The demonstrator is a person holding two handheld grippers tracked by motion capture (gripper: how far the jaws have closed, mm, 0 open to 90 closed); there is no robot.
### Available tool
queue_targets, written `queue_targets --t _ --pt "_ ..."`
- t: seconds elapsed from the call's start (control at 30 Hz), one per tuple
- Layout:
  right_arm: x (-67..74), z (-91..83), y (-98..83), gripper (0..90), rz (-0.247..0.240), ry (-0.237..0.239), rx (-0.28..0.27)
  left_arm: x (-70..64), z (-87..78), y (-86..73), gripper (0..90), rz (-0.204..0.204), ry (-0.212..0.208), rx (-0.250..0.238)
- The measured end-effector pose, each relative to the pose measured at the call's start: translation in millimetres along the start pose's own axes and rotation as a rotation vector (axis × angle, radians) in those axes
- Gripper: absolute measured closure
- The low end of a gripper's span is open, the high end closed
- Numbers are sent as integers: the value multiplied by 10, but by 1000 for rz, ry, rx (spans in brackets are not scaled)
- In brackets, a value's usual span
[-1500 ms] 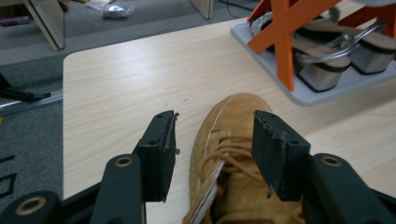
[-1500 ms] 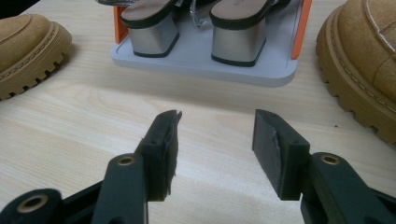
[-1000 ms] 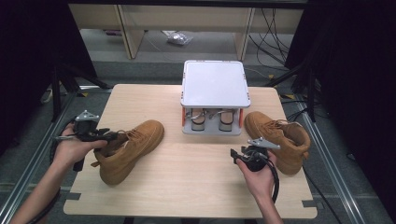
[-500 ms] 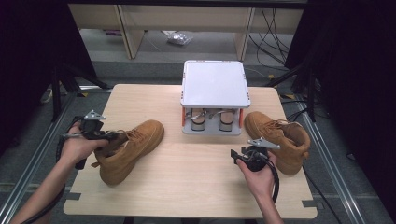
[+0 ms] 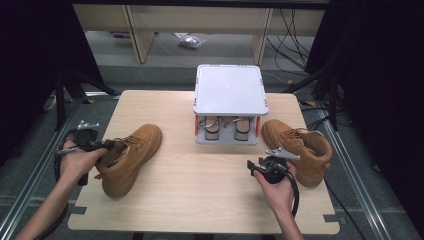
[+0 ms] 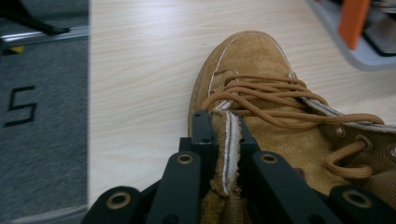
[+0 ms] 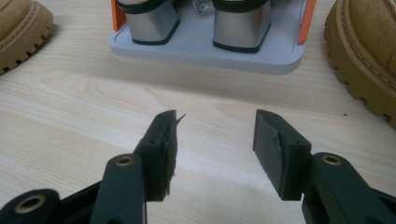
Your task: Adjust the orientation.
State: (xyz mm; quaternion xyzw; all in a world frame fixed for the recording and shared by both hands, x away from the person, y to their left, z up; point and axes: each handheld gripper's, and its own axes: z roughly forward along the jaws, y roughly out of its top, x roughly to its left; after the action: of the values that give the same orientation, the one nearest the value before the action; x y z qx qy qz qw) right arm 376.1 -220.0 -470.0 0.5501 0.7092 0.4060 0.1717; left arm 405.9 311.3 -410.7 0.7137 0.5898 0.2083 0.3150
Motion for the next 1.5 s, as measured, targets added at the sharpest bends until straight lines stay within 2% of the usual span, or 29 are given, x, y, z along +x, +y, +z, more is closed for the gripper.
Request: queue_targets --t 0.03,0.17,0.2,0.23,0.27,0.3,0.37,0.43,0.5,0.53,0.57,0.6,0.67,0.7,0.77,0.8,0.93,0.97,1.0,1.03,1.1,1.17,1.27,1.3,1.37,1.4,1.47,1.5 --pt "1 0 0 507 -3 -6 2 17 -11 -10 844 -14 2 5" --pt "9 -11 7 508 -5 -12 5 -20 -47 2 837 -16 13 41" --pt "5 -5 6 508 -4 3 -3 -30 -50 6 836 -16 4 45" --pt "4 -3 6 508 -6 -2 -3 -50 -54 15 837 -20 -13 44" --pt "6 -7 6 509 -5 -11 4 -70 -69 30 838 -15 -10 58" --pt "5 -6 5 511 -5 -13 6 -85 -65 31 840 -15 -15 44" --pt "2 -3 5 513 -2 -9 5 -113 -98 55 842 -37 -38 53" --pt "-2 -1 5 513 -5 -13 6 -123 -120 84 842 -61 -75 48" --pt "-4 0 7 513 -6 -12 7 -154 -106 103 840 -80 -78 36" --pt "31 -8 3 515 35 -13 17 -157 -110 116 840 -67 -76 47" --pt "27 -2 2 517 26 -9 8 -166 -115 131 839 -82 -83 50" --pt "-2 1 4 518 -9 -8 -6 -168 -117 137 837 -84 -89 52" --pt "-1 -5 8 518 -11 -8 3 -194 -108 133 833 -95 -95 30" --pt "1 -1 7 518 -8 -9 4 -200 -120 140 830 -92 -99 53" --pt "0 17 0 518 -17 -3 -3 -201 -109 119 825 -93 -86 48" --pt "39 5 -5 518 22 -8 14 -197 -101 107 823 -99 -81 51" --pt "47 6 -8 519 15 -12 20 -158 -75 13 811 -98 -76 112" --pt "20 15 -5 519 -23 -16 12 -162 -82 -14 807 -107 -91 103" --pt "21 30 -9 518 -15 6 8 -166 -88 -20 798 -97 -85 93" --pt "22 34 -11 518 -19 8 4 -169 -96 -25 786 -83 -73 82" --pt "40 22 -9 518 -25 -12 18 -150 -91 -30 740 -57 -82 70" --pt "42 17 -10 517 -26 -12 18 -149 -108 -35 674 -36 -60 83" --pt "27 21 -14 514 -17 2 8 -159 -147 -68 567 -36 -71 60" --pt "24 26 -14 512 -18 -2 9 -165 -191 -77 546 -24 -63 52" --pt "22 31 -17 508 -17 5 12 -179 -253 -96 503 -40 -47 8" --pt "35 22 -16 507 -19 -12 27 -178 -280 -102 472 -35 -40 4" --pt "39 34 -21 505 -22 1 23 -176 -341 -130 467 -29 -38 0" --pt "47 27 -20 505 -21 2 29 -173 -370 -154 466 -39 -49 0"
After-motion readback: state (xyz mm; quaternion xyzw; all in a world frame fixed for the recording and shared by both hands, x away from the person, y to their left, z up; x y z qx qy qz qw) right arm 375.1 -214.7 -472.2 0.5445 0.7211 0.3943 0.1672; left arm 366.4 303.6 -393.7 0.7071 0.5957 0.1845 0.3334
